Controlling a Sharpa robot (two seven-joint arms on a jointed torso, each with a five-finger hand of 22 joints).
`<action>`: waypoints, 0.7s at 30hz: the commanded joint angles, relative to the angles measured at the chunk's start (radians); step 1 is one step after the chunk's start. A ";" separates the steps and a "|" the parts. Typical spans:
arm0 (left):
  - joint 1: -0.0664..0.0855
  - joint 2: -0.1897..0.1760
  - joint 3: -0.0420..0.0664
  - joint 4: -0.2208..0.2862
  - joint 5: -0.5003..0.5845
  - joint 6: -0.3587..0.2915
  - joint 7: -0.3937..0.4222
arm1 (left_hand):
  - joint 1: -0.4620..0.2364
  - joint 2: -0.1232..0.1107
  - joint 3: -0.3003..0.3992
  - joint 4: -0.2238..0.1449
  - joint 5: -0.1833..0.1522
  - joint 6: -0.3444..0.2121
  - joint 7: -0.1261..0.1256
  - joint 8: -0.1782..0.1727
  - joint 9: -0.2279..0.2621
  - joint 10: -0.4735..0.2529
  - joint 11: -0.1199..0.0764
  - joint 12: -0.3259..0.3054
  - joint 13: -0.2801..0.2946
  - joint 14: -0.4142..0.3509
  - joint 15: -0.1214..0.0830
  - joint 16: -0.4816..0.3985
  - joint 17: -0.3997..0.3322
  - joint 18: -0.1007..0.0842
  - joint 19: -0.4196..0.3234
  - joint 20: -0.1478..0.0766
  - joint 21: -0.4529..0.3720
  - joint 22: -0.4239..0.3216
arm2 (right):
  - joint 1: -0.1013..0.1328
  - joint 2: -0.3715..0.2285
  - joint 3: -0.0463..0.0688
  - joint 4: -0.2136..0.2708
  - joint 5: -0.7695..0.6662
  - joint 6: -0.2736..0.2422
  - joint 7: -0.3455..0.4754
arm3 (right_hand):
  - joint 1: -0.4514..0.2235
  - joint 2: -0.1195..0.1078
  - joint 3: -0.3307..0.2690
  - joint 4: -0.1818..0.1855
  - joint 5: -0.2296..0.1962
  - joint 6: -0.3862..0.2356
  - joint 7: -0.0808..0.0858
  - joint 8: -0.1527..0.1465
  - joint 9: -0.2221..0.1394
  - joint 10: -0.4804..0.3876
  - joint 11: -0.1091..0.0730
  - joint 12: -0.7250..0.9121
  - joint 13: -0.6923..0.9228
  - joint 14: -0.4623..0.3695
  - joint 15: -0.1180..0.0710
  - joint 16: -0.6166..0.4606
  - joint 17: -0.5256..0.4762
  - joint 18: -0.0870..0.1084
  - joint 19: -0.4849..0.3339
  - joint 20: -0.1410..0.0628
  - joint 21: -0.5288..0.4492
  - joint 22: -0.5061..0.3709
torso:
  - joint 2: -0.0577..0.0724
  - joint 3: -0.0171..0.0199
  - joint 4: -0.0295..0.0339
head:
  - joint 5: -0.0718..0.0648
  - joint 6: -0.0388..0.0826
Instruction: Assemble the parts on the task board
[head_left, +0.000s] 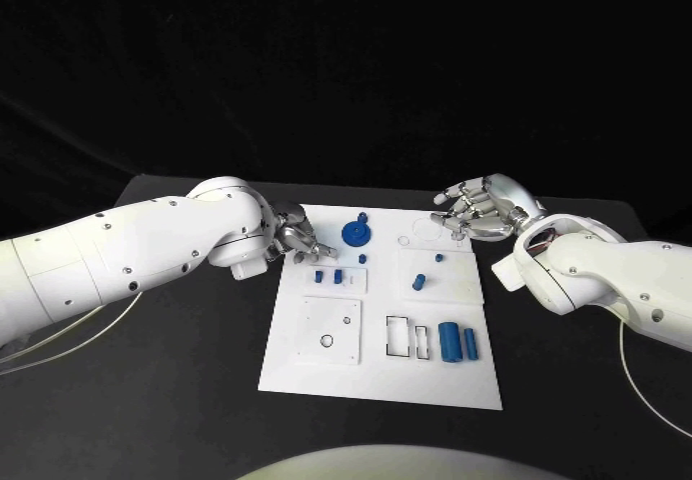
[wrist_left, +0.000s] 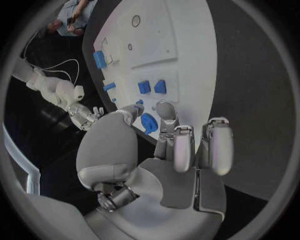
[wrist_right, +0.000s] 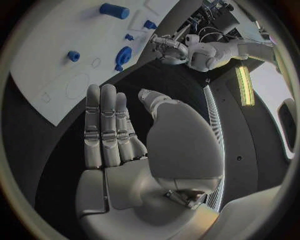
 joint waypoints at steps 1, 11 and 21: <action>0.001 0.001 0.002 0.007 0.084 -0.147 0.182 | 0.066 0.000 -0.014 -0.010 0.002 -0.101 0.035 -0.043 -0.025 -0.132 0.029 -0.093 -0.066 0.032 0.026 -0.112 0.030 0.047 -0.089 0.017 -0.198 0.121 | -0.001 -0.001 0.000 0.000 -0.011 0.009 0.009 | -0.009 0.001 -0.003 -0.004 0.004 -0.005 0.002 0.005 0.001 -0.002 0.002 -0.006 -0.002 0.002 0.002 -0.006 0.001 0.004 0.006 0.000 -0.003 -0.002 | 0.000 0.0001 0.0004 | -0.007 0.003; -0.012 0.024 -0.014 0.017 -0.247 -0.363 0.563 | 0.371 -0.038 0.159 -0.128 -0.139 -0.184 0.109 -0.140 -0.205 -0.390 0.118 -0.268 -0.236 -0.369 0.112 -0.546 -0.489 0.138 -0.420 0.103 -0.840 -0.160 | -0.001 -0.003 0.000 -0.002 -0.011 0.009 0.009 | -0.008 0.002 -0.002 -0.006 0.005 -0.005 0.002 0.005 0.001 -0.003 0.002 -0.006 -0.003 0.002 0.002 -0.008 0.002 0.004 0.006 0.000 -0.004 -0.002 | 0.000 -0.0011 -0.0008 | -0.015 0.011; -0.024 0.074 -0.025 -0.024 -0.533 -0.330 0.623 | 0.321 -0.044 0.212 -0.207 -0.232 -0.083 0.091 -0.202 -0.323 -0.384 0.114 -0.347 -0.364 -0.285 0.101 -0.368 -0.395 0.143 -0.385 0.096 -0.827 -0.119 | -0.001 -0.001 0.000 -0.001 -0.011 0.009 0.010 | -0.008 0.002 -0.002 -0.006 0.005 -0.005 0.002 0.005 0.001 -0.003 0.002 -0.006 -0.003 0.002 0.002 -0.008 0.002 0.004 0.006 0.000 -0.004 -0.002 | 0.002 0.0000 -0.0024 | -0.015 0.017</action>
